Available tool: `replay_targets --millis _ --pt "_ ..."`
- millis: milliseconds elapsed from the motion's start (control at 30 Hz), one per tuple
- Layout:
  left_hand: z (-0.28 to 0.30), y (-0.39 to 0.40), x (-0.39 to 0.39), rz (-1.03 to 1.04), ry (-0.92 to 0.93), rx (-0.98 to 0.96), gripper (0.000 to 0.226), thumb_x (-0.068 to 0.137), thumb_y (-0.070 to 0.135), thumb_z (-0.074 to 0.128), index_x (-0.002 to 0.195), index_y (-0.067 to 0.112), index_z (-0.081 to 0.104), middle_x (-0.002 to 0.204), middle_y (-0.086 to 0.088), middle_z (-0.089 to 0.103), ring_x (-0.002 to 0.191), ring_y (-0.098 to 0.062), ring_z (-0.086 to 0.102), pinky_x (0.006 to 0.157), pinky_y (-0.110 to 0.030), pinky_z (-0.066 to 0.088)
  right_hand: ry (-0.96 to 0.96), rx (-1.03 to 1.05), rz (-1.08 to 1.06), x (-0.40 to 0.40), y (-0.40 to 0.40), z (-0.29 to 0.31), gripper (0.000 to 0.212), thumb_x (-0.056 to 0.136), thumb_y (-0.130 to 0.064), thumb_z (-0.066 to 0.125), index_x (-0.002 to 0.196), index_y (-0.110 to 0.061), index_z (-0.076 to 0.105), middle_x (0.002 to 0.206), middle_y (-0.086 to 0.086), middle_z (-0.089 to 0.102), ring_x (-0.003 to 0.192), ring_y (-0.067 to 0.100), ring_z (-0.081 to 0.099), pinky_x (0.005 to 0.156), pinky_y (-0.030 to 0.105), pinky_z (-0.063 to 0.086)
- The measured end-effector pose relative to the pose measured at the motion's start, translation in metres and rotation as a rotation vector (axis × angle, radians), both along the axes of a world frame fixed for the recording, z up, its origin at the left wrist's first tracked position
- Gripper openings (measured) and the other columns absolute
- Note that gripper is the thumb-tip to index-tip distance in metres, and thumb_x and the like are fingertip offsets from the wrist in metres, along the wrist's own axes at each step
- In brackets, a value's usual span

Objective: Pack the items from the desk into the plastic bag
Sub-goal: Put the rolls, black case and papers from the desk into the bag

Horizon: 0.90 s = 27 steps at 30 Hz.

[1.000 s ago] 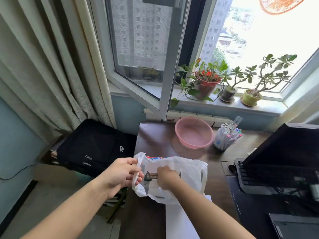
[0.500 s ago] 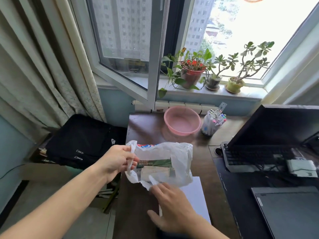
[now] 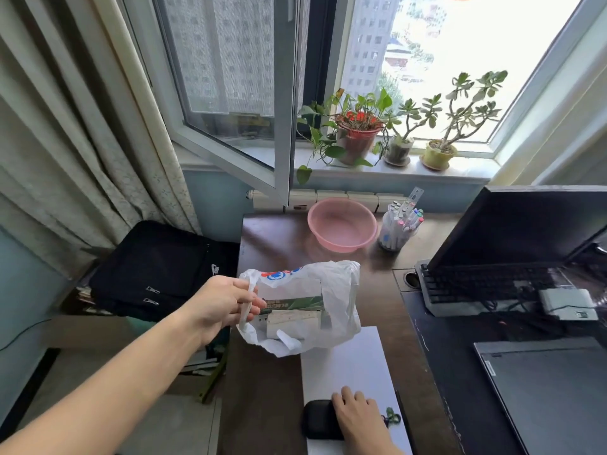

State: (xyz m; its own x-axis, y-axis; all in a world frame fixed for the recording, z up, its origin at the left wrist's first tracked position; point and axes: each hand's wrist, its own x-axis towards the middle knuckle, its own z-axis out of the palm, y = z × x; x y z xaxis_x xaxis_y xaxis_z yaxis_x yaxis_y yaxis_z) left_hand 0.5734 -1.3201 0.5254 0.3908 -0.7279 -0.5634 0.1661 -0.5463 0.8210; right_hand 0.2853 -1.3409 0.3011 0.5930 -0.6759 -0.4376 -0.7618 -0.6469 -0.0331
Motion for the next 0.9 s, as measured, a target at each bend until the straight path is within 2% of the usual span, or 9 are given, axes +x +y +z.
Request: replay_targets --millis 33,67,133,167,500,600,733,800,900 --pt "0.000 0.000 0.000 0.000 0.001 -0.001 0.014 0.087 -0.004 0.057 0.098 -0.003 0.066 0.091 -0.023 0.073 0.070 -0.022 0.066 0.059 -0.026 0.055 0.079 0.067 0.004 0.004 -0.002 0.012 0.070 0.028 -0.017 0.083 0.081 -0.016 0.037 0.068 0.009 0.055 0.044 0.025 0.054 0.037 0.031 0.032" --pt "0.000 0.000 0.000 -0.001 0.001 -0.001 0.014 0.087 -0.005 0.057 0.098 -0.003 0.067 0.091 -0.023 0.073 0.070 -0.022 0.066 0.060 -0.026 0.055 0.119 0.056 0.037 0.007 -0.005 0.025 0.073 0.033 -0.015 0.086 0.091 -0.014 0.042 0.080 0.010 0.060 0.060 0.029 0.060 0.046 0.035 0.033" --pt "-0.001 0.000 0.000 0.001 0.004 0.003 0.014 0.086 -0.005 0.058 0.097 -0.002 0.067 0.091 -0.024 0.074 0.070 -0.023 0.066 0.061 -0.027 0.056 0.083 0.009 0.090 0.007 -0.009 0.037 0.061 0.065 -0.006 0.074 0.117 -0.009 0.044 0.116 0.013 0.052 0.098 0.036 0.056 0.066 0.037 0.031" --pt "-0.001 0.000 -0.001 0.002 0.006 0.003 0.014 0.086 -0.005 0.058 0.097 -0.002 0.067 0.090 -0.023 0.074 0.070 -0.023 0.066 0.062 -0.028 0.056 0.092 0.037 0.104 0.009 -0.011 0.042 0.057 0.072 -0.004 0.068 0.123 -0.008 0.042 0.123 0.013 0.047 0.106 0.036 0.051 0.070 0.038 0.030" --pt "0.002 -0.001 0.010 0.015 0.031 -0.026 0.014 0.086 -0.005 0.058 0.096 -0.004 0.068 0.083 -0.020 0.073 0.064 -0.021 0.065 0.060 -0.027 0.055 -0.371 0.120 0.145 0.037 -0.032 0.180 0.053 0.054 -0.039 0.066 0.103 -0.027 0.050 0.097 -0.009 0.060 0.083 0.021 0.056 0.068 0.034 0.050" --pt "0.005 -0.001 0.014 0.017 0.046 -0.028 0.013 0.087 -0.006 0.057 0.095 -0.004 0.067 0.082 -0.020 0.072 0.064 -0.020 0.065 0.060 -0.026 0.055 -0.633 0.169 0.128 0.050 -0.041 0.230 0.049 0.054 -0.030 0.072 0.100 -0.026 0.056 0.084 -0.011 0.055 0.073 0.012 0.048 0.067 0.031 0.049" --pt "0.007 0.001 0.016 -0.011 0.068 -0.031 0.015 0.087 -0.006 0.056 0.095 -0.005 0.068 0.073 -0.016 0.069 0.063 -0.021 0.063 0.058 -0.026 0.054 -1.012 0.352 0.075 0.078 -0.061 0.266 0.059 0.059 -0.006 0.078 0.113 -0.021 0.061 0.092 -0.005 0.065 0.087 0.016 0.063 0.087 0.030 0.054" --pt "0.008 0.002 0.018 -0.016 0.064 -0.033 0.016 0.088 -0.005 0.054 0.096 -0.005 0.068 0.071 -0.015 0.070 0.064 -0.021 0.063 0.058 -0.026 0.054 -1.046 0.318 0.065 0.096 -0.077 0.266 0.061 0.060 -0.011 0.082 0.116 -0.021 0.058 0.097 -0.003 0.068 0.093 0.015 0.066 0.093 0.032 0.053" --pt "0.007 0.003 0.020 0.001 0.062 -0.033 0.016 0.088 -0.005 0.055 0.098 -0.005 0.067 0.074 -0.017 0.071 0.065 -0.023 0.065 0.057 -0.027 0.055 -0.971 0.265 0.038 0.123 -0.095 0.244 0.061 0.060 -0.021 0.081 0.115 -0.026 0.055 0.098 -0.002 0.067 0.091 0.019 0.065 0.086 0.041 0.055"
